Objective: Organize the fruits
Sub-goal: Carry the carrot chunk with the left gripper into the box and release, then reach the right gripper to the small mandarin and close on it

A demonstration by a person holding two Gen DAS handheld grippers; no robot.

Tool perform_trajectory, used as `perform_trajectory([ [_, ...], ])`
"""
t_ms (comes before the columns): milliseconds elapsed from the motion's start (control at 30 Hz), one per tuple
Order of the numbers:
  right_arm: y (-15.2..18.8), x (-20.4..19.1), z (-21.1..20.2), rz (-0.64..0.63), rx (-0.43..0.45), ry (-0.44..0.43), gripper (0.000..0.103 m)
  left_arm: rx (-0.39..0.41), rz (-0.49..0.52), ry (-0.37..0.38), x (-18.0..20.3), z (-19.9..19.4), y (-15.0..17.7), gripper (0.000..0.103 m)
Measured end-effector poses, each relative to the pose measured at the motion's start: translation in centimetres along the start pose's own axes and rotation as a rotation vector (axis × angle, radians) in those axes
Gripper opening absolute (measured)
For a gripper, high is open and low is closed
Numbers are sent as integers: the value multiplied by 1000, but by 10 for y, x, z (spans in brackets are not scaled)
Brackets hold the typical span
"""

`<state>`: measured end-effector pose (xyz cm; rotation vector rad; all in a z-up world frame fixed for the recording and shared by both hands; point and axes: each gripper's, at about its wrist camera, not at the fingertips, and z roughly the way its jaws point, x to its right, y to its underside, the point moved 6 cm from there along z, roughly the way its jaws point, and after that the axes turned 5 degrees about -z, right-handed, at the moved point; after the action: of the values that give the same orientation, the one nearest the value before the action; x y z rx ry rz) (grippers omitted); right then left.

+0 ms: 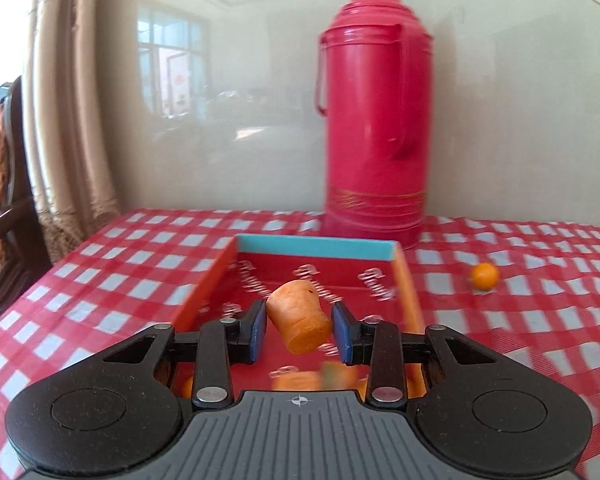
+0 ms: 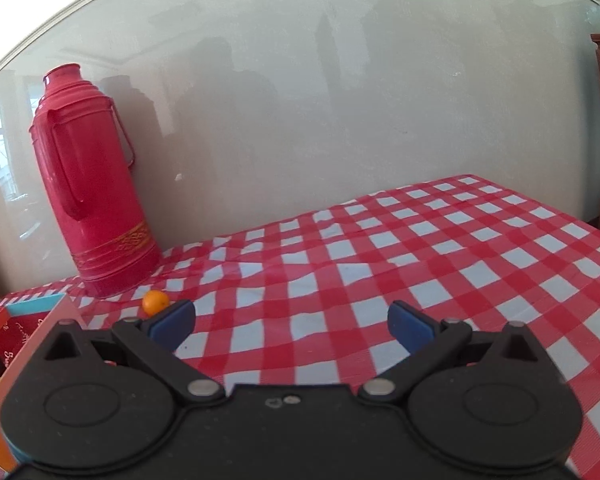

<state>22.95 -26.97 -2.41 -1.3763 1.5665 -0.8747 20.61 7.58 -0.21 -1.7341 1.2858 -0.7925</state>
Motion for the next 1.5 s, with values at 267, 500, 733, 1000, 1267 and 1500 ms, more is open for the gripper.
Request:
perform_trajectory([
  [267,6,-41,7,-59,-9,-55,97,-14,-7,-8,-20,1,7,36],
  [500,8,-55,7,-98,-5,-65,97,-20,1,-7,-22,2,11,35],
  [733,6,-67,8,-116,13,-90,97,39,26,-26,-20,-1,11,103],
  [1000,-7,-102,15,-204,55,-160,97,92,-33,-57,-49,-5,4,103],
  [1267,1,-137,50,-295,-45,-138,92,88,-134,-136,-114,-4,4,103],
  [1500,1,-155,87,-353,-85,-111,85,62,-165,-169,-151,1,11,103],
])
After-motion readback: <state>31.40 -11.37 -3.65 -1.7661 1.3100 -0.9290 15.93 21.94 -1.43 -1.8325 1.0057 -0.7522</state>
